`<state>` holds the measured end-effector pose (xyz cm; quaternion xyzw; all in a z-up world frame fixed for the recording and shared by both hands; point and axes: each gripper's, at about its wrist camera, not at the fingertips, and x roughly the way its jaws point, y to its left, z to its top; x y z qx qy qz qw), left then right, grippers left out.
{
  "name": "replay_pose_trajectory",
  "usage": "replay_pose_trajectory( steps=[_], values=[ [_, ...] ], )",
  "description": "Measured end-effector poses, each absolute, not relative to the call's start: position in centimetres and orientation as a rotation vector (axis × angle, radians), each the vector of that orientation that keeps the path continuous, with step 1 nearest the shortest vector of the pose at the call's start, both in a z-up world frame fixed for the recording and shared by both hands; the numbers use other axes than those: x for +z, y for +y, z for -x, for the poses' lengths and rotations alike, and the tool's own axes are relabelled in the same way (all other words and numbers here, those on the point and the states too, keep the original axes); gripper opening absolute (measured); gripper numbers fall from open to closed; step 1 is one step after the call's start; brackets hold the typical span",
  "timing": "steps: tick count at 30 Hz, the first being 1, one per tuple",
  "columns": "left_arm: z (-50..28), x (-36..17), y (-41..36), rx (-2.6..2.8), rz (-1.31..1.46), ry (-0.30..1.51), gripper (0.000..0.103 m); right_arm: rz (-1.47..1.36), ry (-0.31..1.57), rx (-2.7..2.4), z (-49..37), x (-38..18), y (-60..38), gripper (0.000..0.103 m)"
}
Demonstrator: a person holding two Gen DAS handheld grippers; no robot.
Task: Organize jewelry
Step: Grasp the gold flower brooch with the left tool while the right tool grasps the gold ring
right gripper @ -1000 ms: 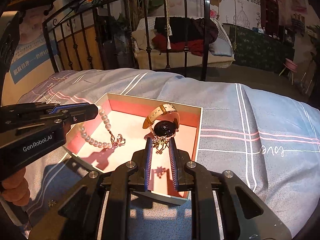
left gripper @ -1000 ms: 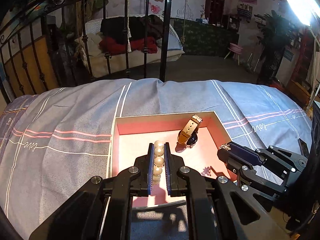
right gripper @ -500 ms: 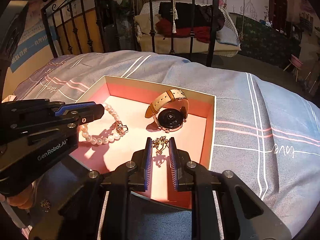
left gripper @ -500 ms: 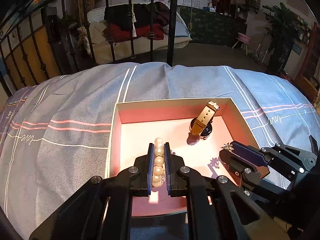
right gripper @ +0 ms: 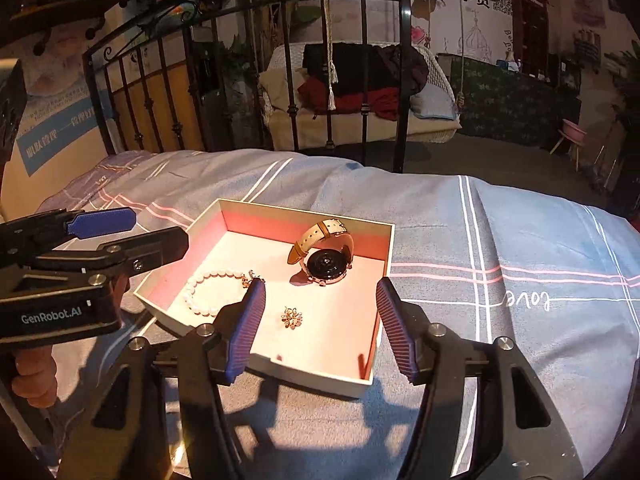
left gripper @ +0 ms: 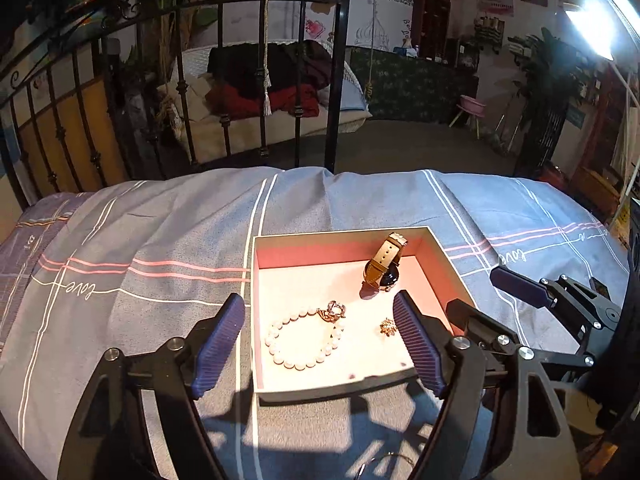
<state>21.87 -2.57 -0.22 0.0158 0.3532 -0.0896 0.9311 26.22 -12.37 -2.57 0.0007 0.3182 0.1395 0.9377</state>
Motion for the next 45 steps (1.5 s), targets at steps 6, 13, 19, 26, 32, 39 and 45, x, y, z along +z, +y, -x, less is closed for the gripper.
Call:
replay_pose_trajectory(
  steps=[6, 13, 19, 26, 32, 39, 45],
  values=[
    [-15.7, -2.6, -0.4, -0.183, -0.014, 0.769, 0.08, -0.006, 0.695, 0.353, -19.8, -4.0, -12.1, 0.061],
    [-11.9, -6.4, 2.2, -0.168, 0.02, 0.874, 0.071, 0.038, 0.794, 0.464, -14.7, -7.7, -9.7, 0.052],
    [-11.9, -7.3, 2.2, -0.174, -0.01, 0.891, 0.064, 0.029, 0.823, 0.478, -14.0, -8.7, -9.3, 0.051],
    [-12.1, -7.5, 1.3, -0.22, -0.02, 0.894, 0.058, 0.03, 0.829, 0.478, -14.0, -8.8, -9.4, 0.051],
    [-12.9, -8.2, 0.6, -0.23, -0.03, 0.917, 0.042, 0.04, 0.836, 0.48, -14.2, -9.0, -9.1, 0.051],
    [-13.5, -8.6, 1.3, -0.221, 0.001, 0.928, 0.023, 0.048, 0.841, 0.483, -14.2, -9.0, -8.9, 0.051],
    [-13.7, -8.7, 2.4, -0.228, 0.067, 0.927, 0.014, 0.075, 0.854, 0.5, -14.5, -9.1, -8.1, 0.051]
  ],
)
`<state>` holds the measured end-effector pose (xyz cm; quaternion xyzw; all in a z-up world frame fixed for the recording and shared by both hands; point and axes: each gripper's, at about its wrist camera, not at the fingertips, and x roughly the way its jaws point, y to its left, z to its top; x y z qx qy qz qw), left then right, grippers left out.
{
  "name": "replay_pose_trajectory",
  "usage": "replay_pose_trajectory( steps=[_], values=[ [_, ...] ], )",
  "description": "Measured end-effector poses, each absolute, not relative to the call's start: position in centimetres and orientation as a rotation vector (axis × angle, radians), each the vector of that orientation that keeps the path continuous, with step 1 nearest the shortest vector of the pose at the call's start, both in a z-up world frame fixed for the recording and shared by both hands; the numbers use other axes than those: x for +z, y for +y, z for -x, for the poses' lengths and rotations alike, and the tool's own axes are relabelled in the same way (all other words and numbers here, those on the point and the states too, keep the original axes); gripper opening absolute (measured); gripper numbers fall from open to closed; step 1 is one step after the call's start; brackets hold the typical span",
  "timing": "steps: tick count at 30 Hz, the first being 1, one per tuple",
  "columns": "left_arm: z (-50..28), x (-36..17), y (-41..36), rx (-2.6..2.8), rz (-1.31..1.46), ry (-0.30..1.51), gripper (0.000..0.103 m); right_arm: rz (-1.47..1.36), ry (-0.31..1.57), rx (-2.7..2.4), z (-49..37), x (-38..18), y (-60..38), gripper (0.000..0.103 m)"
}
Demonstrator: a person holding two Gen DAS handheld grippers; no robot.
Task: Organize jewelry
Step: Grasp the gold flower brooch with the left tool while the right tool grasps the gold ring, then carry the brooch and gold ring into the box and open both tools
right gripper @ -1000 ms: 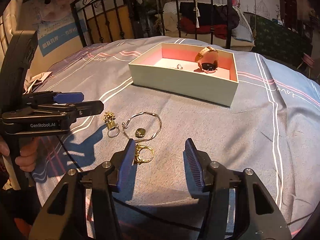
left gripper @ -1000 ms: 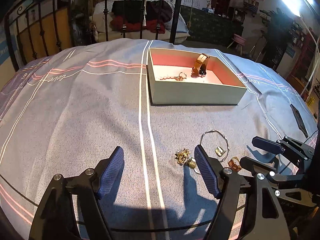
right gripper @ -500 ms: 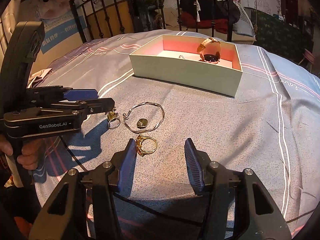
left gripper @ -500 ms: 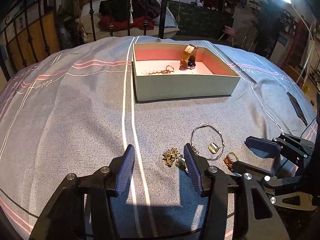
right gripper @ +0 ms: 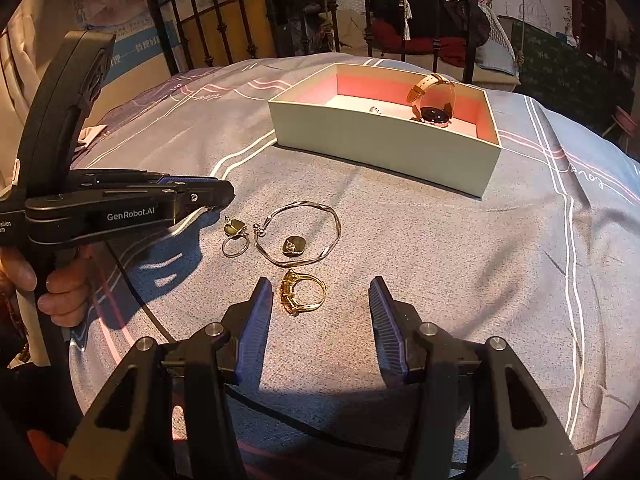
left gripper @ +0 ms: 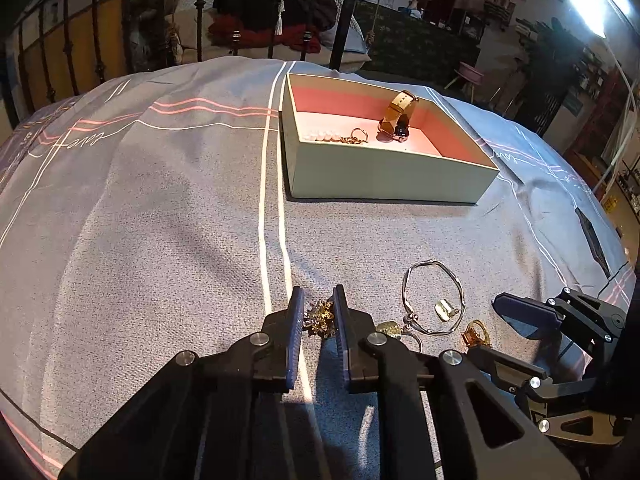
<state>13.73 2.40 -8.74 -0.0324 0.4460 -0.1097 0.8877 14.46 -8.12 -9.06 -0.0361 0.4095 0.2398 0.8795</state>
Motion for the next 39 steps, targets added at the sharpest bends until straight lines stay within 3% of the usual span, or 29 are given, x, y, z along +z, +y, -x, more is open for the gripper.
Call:
replay_pose_trajectory(
  steps=[11, 15, 39],
  values=[
    [-13.6, -8.1, 3.7, -0.221, 0.155, 0.935, 0.014, 0.093, 0.864, 0.517, -14.9, -9.4, -7.4, 0.049],
    [-13.4, -7.6, 3.7, -0.221, 0.162, 0.923, 0.014, 0.117, 0.859, 0.515, -14.6, -9.3, -7.2, 0.025],
    [-15.1, -3.6, 0.1, -0.281, 0.063, 0.824, 0.014, 0.059, 0.738, 0.459, -16.7, -5.4, -9.9, 0.025]
  ],
)
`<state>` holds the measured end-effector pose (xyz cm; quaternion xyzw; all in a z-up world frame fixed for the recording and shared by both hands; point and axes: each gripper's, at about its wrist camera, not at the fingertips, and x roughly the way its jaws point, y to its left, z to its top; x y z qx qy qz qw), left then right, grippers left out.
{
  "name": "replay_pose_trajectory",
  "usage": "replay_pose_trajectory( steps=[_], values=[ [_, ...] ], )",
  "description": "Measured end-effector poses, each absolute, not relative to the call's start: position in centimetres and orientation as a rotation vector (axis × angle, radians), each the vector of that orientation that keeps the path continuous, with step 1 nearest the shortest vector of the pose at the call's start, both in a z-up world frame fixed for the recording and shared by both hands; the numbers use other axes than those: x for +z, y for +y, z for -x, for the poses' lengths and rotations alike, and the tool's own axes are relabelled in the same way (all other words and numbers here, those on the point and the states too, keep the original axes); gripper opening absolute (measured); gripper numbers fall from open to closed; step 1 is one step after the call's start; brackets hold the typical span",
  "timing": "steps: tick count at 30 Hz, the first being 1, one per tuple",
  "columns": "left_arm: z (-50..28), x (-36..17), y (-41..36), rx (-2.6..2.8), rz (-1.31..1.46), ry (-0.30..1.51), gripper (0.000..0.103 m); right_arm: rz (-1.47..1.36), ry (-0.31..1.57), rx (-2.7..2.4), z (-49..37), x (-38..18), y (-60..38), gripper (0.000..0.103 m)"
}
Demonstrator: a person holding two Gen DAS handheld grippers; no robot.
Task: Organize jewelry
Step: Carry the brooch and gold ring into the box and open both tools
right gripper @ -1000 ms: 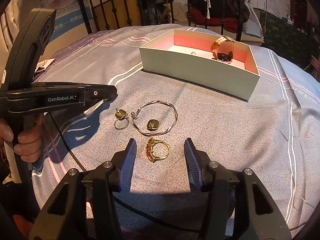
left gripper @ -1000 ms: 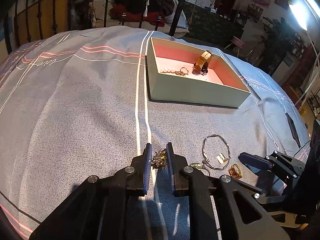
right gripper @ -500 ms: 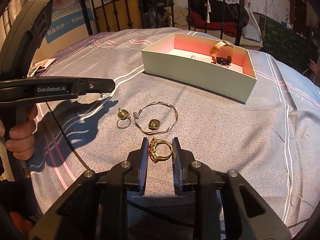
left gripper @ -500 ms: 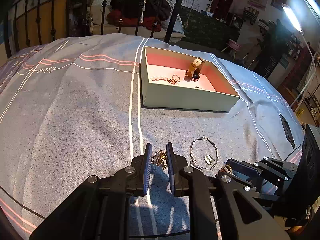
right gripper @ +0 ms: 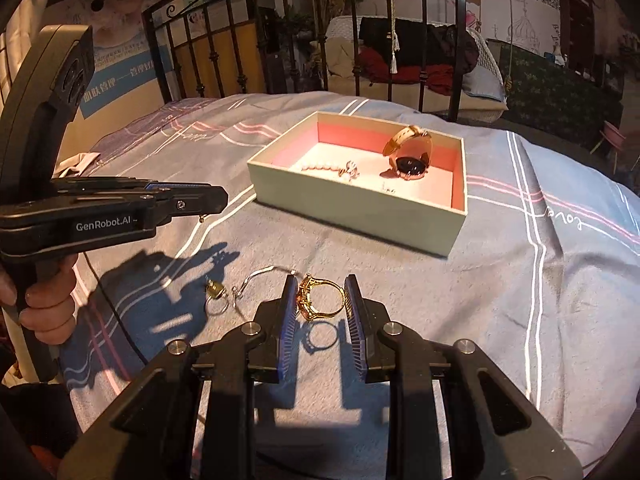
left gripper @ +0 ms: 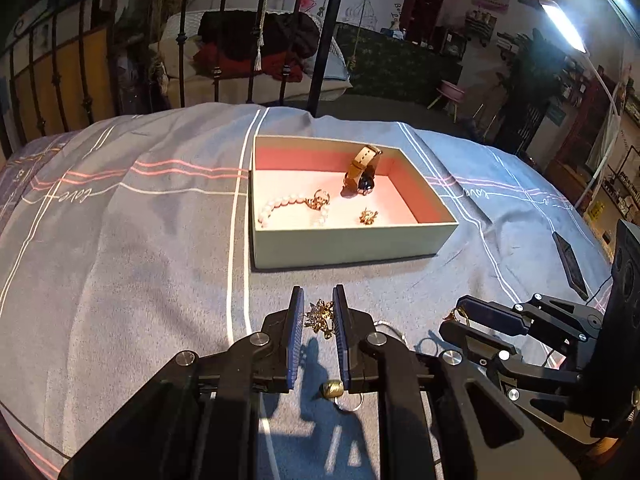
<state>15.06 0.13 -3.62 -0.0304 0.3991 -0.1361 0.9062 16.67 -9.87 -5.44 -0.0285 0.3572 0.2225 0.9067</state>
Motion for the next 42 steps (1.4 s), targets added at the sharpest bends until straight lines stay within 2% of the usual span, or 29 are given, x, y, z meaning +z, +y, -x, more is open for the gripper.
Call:
replay_pose_trajectory(
  steps=[16, 33, 42],
  values=[
    [-18.2, 0.8, -2.2, -0.277, 0.069, 0.681, 0.014, -0.015, 0.58, 0.385, -21.2, -0.1, -11.5, 0.025],
    [-25.6, -0.8, -3.7, -0.225, 0.102, 0.747, 0.014, -0.017, 0.579, 0.264, -27.4, -2.4, -11.7, 0.025],
    [-27.5, -2.6, -4.2, -0.216, 0.097, 0.827, 0.014, 0.036, 0.659, 0.282, -29.3, -4.0, -10.4, 0.025]
  ],
)
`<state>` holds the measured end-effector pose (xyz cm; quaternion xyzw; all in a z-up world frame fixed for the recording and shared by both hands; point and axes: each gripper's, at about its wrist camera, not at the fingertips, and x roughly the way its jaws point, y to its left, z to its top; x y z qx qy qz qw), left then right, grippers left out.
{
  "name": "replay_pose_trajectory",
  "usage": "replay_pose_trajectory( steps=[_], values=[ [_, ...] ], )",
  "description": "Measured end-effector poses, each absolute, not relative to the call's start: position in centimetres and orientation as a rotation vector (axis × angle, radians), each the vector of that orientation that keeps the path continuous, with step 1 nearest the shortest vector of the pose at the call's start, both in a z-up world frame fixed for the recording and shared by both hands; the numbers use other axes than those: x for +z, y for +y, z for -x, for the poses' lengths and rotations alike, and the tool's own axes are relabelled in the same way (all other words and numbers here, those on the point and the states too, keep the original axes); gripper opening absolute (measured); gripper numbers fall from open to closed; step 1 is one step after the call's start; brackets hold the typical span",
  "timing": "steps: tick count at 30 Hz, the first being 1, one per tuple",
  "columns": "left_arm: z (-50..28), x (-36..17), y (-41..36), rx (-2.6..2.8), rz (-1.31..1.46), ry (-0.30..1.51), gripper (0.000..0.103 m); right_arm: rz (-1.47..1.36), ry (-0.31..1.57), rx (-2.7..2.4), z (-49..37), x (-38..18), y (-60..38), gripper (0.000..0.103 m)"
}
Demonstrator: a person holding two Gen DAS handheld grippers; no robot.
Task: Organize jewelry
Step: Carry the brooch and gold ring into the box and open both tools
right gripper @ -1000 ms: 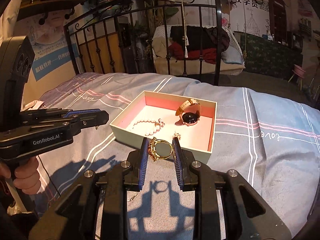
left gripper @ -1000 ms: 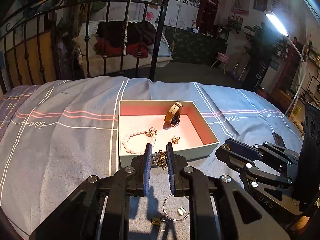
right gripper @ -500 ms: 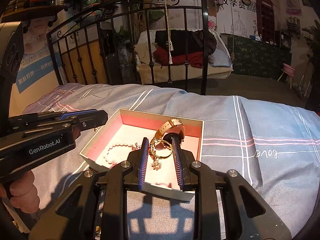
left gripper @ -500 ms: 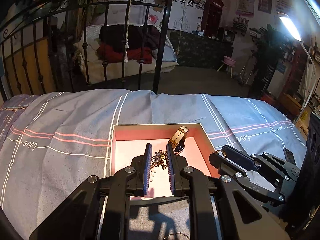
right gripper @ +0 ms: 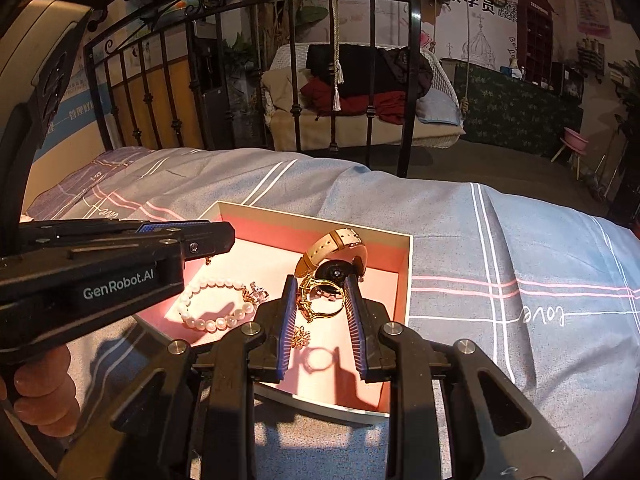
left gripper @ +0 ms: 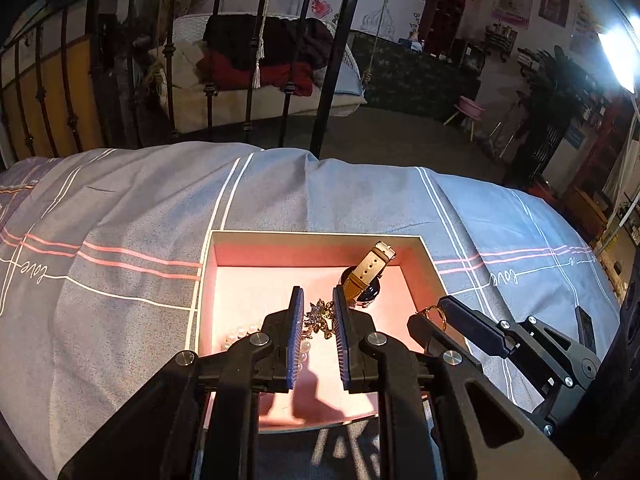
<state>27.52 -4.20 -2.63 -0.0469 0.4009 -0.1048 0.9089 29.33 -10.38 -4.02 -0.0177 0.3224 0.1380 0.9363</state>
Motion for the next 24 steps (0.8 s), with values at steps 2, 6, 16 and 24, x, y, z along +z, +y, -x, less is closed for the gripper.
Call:
replay_pose_trajectory(
  steps=[2, 6, 16, 24],
  values=[
    [-27.8, -3.1, -4.3, -0.212, 0.089, 0.845, 0.014, 0.04, 0.675, 0.283, -29.5, -4.4, -10.3, 0.025],
    [-28.1, -3.6, -4.3, -0.214, 0.089, 0.864, 0.014, 0.046, 0.701, 0.289, -29.9, -4.9, -10.2, 0.025],
    [-28.3, -4.0, -4.5, -0.21, 0.082, 0.879, 0.014, 0.061, 0.73, 0.307, -30.1, -5.5, -9.8, 0.025],
    [-28.7, -4.0, -4.8, -0.207, 0.071, 0.884, 0.014, 0.078, 0.747, 0.317, -30.1, -5.6, -9.5, 0.025]
  ],
)
